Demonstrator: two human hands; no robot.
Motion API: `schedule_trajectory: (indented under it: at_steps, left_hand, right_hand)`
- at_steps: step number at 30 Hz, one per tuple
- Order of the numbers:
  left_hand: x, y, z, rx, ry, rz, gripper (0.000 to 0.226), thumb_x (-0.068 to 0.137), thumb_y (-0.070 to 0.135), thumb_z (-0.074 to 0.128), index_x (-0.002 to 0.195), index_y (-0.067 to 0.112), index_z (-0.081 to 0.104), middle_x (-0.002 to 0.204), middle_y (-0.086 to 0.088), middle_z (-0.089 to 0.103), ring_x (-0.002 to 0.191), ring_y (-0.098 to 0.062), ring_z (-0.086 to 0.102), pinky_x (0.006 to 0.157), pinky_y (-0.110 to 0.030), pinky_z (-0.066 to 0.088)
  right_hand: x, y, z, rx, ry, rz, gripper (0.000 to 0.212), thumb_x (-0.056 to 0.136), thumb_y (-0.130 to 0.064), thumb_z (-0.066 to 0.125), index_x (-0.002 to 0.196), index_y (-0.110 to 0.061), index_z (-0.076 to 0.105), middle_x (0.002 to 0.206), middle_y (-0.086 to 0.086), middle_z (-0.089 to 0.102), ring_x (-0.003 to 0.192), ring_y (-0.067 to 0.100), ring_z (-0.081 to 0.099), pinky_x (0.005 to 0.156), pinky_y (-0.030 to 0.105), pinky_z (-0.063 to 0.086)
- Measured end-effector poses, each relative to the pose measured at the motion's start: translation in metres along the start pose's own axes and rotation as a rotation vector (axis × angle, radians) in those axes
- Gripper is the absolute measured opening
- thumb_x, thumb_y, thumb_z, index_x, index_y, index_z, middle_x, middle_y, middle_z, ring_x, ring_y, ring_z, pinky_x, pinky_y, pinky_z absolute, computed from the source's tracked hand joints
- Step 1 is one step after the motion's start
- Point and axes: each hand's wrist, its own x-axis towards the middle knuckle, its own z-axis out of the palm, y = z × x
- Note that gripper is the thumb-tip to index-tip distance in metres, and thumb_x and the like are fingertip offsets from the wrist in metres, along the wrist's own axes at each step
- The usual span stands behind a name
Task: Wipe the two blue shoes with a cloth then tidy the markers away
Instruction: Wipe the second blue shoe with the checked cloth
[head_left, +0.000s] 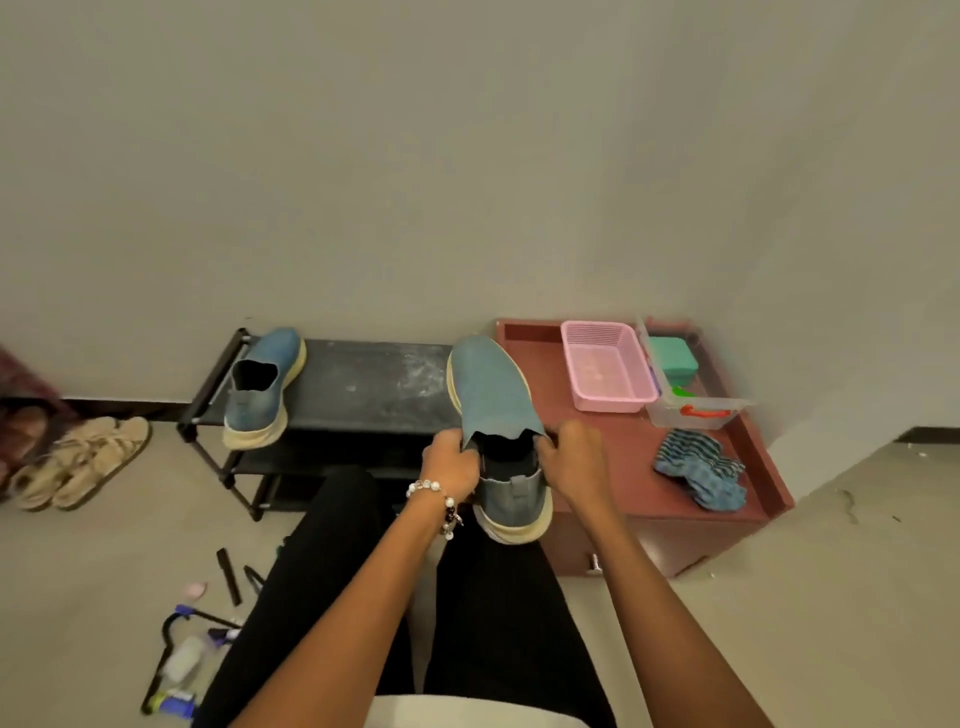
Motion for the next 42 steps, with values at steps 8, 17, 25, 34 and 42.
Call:
schedule_trajectory:
  at_steps: [8, 17, 25, 34, 42]
  left_hand:
    - [0.095, -0.032, -0.104, -0.048, 0.292, -0.029, 0.022, 0.092, 0.012, 0.058, 0.109, 0.009, 0.071, 0.090, -0.007, 0.069, 0.085, -0.020, 0.061, 0.073, -0.025, 0.043]
    - [0.217, -0.093, -0.163, 0.013, 0.379, -0.041, 0.028, 0.095, 0.012, 0.054, 0.120, 0.008, 0.066, 0.112, -0.010, 0.068, 0.108, -0.027, 0.060, 0.086, -0.022, 0.039]
    - [0.242, -0.129, -0.176, 0.095, 0.293, 0.054, 0.039, 0.098, 0.023, 0.052, 0.135, 0.010, 0.054, 0.129, -0.007, 0.060, 0.122, -0.021, 0.054, 0.099, -0.021, 0.035]
    - [0.241, -0.129, -0.257, 0.127, 0.927, -0.068, 0.026, 0.093, 0.020, 0.055, 0.114, 0.009, 0.066, 0.098, -0.009, 0.070, 0.099, -0.025, 0.062, 0.079, -0.024, 0.042]
    - [0.246, -0.131, -0.285, 0.468, 0.670, -0.569, 0.057, 0.078, 0.041, 0.075, 0.121, 0.009, 0.056, 0.129, -0.018, 0.044, 0.118, -0.037, 0.046, 0.070, -0.038, 0.040]
  right_hand:
    - [0.080, -0.092, 0.110, 0.195, -0.146, 0.068, 0.027, 0.089, -0.019, 0.056, 0.067, -0.005, 0.063, 0.067, 0.011, 0.067, 0.056, 0.028, 0.066, 0.056, 0.036, 0.055]
    - [0.166, -0.134, 0.249, 0.269, -0.202, 0.123, 0.031, 0.090, -0.018, 0.056, 0.062, -0.006, 0.058, 0.069, 0.016, 0.066, 0.060, 0.033, 0.066, 0.062, 0.046, 0.057]
    - [0.178, -0.137, 0.276, 0.199, -0.183, 0.082, 0.043, 0.092, -0.033, 0.057, 0.057, -0.012, 0.045, 0.059, 0.008, 0.052, 0.063, 0.026, 0.055, 0.058, 0.031, 0.042]
    - [0.163, -0.240, 0.272, 0.446, -0.291, -0.235, 0.022, 0.093, -0.018, 0.057, 0.097, 0.001, 0.066, 0.080, 0.014, 0.069, 0.072, 0.026, 0.067, 0.077, 0.039, 0.053]
    - [0.167, -0.265, 0.327, 0.316, -0.579, -0.102, 0.042, 0.091, -0.046, 0.055, 0.097, -0.005, 0.060, 0.087, 0.011, 0.067, 0.066, 0.022, 0.068, 0.063, 0.029, 0.054]
